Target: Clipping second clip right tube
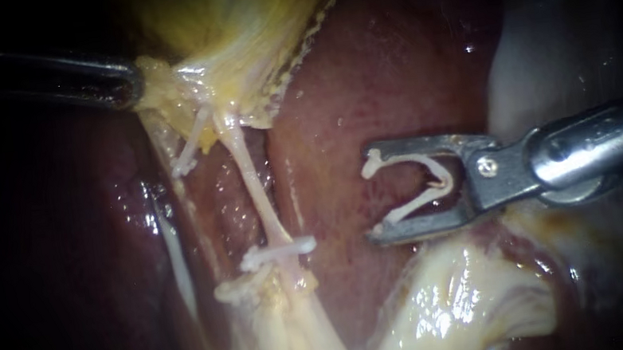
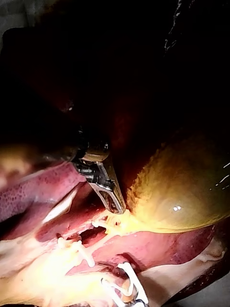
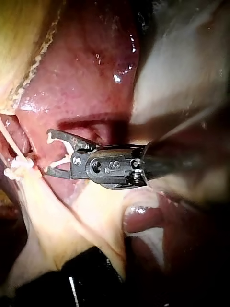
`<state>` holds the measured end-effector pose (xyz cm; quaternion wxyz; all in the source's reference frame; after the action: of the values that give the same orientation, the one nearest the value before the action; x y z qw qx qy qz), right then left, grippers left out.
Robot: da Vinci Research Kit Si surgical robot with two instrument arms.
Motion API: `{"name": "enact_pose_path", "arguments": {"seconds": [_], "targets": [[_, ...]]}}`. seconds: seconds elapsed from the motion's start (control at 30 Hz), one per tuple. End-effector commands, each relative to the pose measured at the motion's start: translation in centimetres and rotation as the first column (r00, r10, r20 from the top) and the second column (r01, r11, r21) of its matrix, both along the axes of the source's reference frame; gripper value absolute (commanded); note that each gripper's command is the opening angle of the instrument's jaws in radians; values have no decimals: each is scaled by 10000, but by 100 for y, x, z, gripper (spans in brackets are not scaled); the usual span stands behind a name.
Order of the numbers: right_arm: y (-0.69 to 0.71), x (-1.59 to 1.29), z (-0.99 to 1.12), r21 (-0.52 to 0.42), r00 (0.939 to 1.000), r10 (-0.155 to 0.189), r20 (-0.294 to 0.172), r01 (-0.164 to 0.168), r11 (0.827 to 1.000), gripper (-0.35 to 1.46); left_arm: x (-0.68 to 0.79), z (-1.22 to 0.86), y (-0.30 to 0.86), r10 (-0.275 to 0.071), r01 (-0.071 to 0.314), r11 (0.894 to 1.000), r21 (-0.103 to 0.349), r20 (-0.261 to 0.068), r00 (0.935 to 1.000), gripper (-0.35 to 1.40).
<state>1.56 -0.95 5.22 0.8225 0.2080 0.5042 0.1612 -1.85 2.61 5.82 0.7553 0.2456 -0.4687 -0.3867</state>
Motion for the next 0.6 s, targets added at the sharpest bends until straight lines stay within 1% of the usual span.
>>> {"name": "enact_pose_path", "arguments": {"seconds": [0.03,0.13,0.2,0.27,0.4,0.5,0.6], "targets": [[0,5,1,239,9999,115,17,-115,9996,50,-1,-1,-1,-24,24,10000,-2,-21,10000,-35],[0,20,6,1009,9993,359,83,-365,9942,50,-4,-3,-3,-55,55,10000,-9,-44,10000,-35],[-2,30,10,1364,9985,527,141,-542,9892,50,-6,-3,-5,-74,74,10000,-17,-59,10000,-35],[-4,37,15,1566,9981,582,197,-605,9858,50,-8,-4,-6,-49,49,10000,1,-37,10000,-35],[-11,53,30,1979,9979,583,266,-624,9782,50,-11,-6,-7,-50,50,10000,10,-35,10000,-35],[-15,63,41,2305,9983,519,262,-566,9714,50,-13,-6,-7,-39,39,10000,21,-24,10000,-35],[-20,72,50,2796,9979,645,56,-635,9580,50,-14,-6,-7,-25,25,10000,30,-12,10000,-35]]}}
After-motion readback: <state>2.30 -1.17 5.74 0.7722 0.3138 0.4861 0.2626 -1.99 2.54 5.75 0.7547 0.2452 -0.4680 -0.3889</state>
